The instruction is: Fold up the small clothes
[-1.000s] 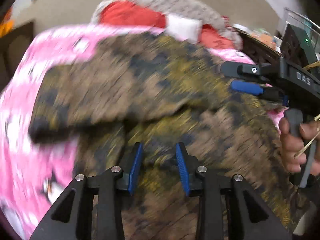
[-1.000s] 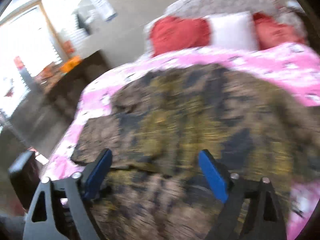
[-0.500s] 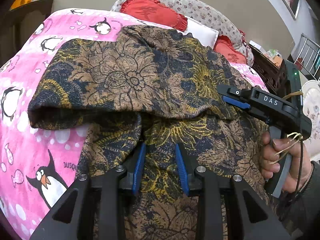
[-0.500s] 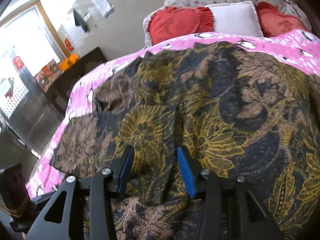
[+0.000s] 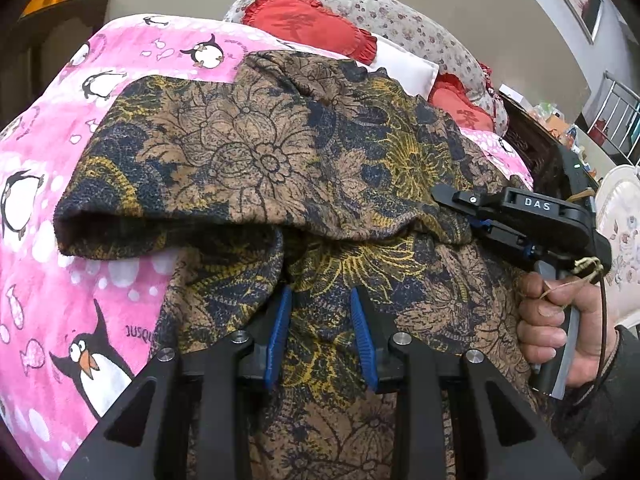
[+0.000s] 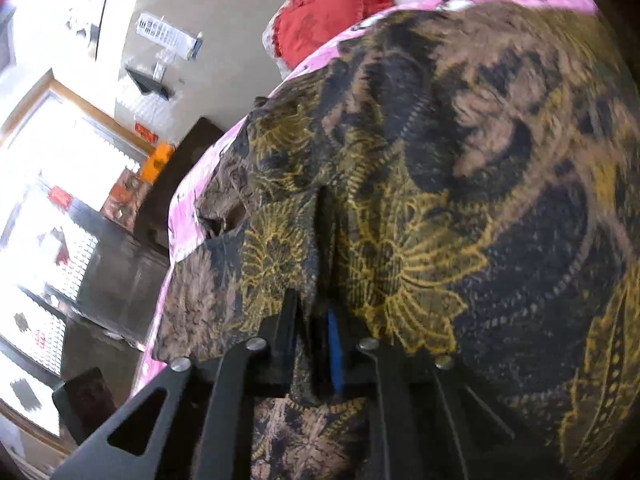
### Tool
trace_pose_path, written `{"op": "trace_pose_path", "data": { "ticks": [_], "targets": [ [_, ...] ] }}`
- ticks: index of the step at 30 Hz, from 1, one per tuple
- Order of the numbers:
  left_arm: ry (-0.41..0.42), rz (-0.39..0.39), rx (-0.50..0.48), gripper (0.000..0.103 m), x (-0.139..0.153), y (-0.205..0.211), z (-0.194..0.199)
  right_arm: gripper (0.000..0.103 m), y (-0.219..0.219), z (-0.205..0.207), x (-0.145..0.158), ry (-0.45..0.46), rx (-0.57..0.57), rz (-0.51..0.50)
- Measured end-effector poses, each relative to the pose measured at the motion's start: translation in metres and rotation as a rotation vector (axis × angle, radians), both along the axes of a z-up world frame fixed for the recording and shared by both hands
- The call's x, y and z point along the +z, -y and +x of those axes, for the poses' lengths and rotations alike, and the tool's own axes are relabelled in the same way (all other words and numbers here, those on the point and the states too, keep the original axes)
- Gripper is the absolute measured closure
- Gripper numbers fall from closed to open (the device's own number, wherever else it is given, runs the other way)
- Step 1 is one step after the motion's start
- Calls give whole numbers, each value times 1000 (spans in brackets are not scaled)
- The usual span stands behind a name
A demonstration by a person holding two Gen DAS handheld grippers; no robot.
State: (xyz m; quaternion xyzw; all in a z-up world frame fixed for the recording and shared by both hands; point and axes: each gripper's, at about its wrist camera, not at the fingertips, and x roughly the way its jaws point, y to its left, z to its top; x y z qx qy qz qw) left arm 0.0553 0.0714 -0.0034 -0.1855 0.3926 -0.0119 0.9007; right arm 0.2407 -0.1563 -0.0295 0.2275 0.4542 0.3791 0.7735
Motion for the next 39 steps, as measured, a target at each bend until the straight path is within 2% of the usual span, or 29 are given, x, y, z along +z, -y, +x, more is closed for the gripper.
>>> {"op": "trace_pose_path", "data": {
  "ticks": [2,4,6,8,12,16,21,24,26,27,29,32,34,35,37,38,39],
  "targets": [
    [0,-1,0,91,-1,0,0,97,-5,-7,12,60,17,-25],
    [0,-1,0,91,0,0,0,97,-10,-15,28,122,19,-57],
    [0,0,1,91,-1,0,0,97,0,-24,47,164,-13,-52],
    [0,2,0,91,-1,0,0,97,23,-28,63,184,-63,-92],
    [-1,4,0,91,-1,1,1,97,83,-25,62,134,-179,-221],
    [-1,4,0,91,0,1,1,97,133,-24,50,57,-266,-251],
    [-2,-10,0,91,0,-1,-2,98,145,-27,38,46,-280,-333],
    [-35,31,0,91,11,2,-21,97,145,-29,34,37,-260,-383],
    [-21,79,3,91,25,5,-44,94,141,-34,45,78,-237,-438],
    [2,104,18,91,34,4,-54,89,141,-40,52,107,-232,-459],
    [75,134,47,91,53,1,-65,87,145,-54,69,192,-231,-495],
    [127,149,77,89,69,-4,-42,87,133,-67,89,302,-203,-496],
    [92,110,50,88,64,-6,-6,84,115,-68,88,335,-121,-496],
    [48,102,44,88,55,-5,11,81,104,-68,83,356,-90,-519],
    [-28,112,17,88,34,-1,32,67,87,-64,66,387,-56,-591],
    [-85,118,13,88,20,-1,39,63,83,-60,54,370,-56,-638],
    [-96,132,13,88,13,-1,40,59,84,-55,41,315,-52,-687]
  ]
}}
